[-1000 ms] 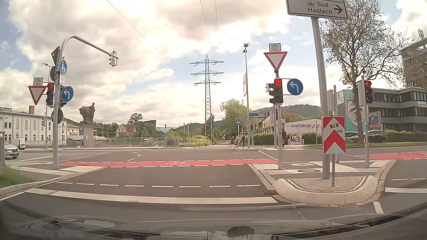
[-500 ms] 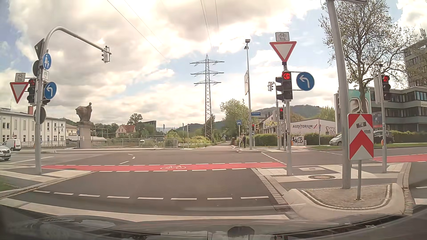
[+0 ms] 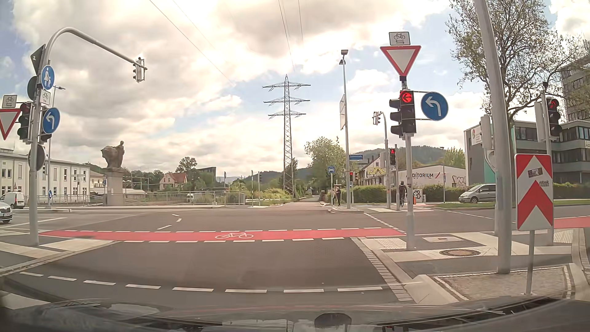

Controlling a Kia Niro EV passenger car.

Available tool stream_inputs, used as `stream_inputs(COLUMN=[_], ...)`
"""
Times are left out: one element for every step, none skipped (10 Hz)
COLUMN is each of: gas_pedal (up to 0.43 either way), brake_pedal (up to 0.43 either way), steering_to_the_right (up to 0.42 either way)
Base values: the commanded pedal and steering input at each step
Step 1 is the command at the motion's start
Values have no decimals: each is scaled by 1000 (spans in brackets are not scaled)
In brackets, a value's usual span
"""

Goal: Follow the waypoints while adhering to traffic rules and regulations

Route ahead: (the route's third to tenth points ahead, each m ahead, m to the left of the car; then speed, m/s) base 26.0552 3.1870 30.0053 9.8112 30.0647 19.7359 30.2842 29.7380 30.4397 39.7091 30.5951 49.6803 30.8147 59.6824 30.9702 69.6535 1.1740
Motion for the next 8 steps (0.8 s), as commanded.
stream_inputs(gas_pedal=[0,0,0,0,0,0,0,0], brake_pedal=[152,152,146,140,140,140,140,140], steering_to_the_right=[-5,-5,-6,-5,-5,-5,-6,-5])
